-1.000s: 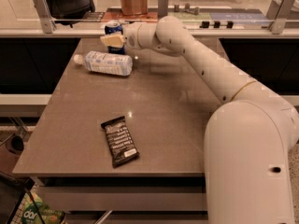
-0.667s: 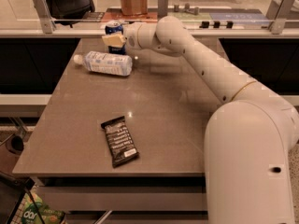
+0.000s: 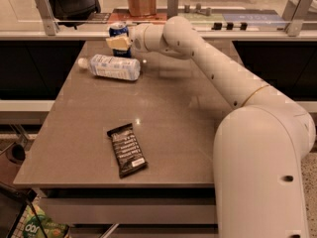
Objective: Move pepsi can near rxbar chocolate
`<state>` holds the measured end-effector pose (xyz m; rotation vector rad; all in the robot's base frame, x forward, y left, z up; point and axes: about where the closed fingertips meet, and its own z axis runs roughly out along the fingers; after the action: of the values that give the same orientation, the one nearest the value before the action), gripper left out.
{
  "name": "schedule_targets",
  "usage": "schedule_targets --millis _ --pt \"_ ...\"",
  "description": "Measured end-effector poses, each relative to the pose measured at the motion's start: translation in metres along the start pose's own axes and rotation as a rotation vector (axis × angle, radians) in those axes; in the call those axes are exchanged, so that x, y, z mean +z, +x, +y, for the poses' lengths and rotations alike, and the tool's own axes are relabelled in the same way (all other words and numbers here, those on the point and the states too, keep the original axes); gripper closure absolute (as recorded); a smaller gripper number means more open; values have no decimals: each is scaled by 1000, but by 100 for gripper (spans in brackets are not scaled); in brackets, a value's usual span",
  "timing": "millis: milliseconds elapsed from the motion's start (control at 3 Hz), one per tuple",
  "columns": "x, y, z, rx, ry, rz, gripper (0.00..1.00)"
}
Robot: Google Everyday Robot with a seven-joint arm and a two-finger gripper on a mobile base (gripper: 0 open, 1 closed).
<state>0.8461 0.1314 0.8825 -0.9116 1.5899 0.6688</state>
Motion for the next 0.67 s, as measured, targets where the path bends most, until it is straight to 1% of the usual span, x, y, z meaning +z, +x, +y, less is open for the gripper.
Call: schedule_targets --millis 333,667 --pt "-9 -18 0 -11 -6 -2 100" --pt "-26 -43 2 -39 11 -3 100"
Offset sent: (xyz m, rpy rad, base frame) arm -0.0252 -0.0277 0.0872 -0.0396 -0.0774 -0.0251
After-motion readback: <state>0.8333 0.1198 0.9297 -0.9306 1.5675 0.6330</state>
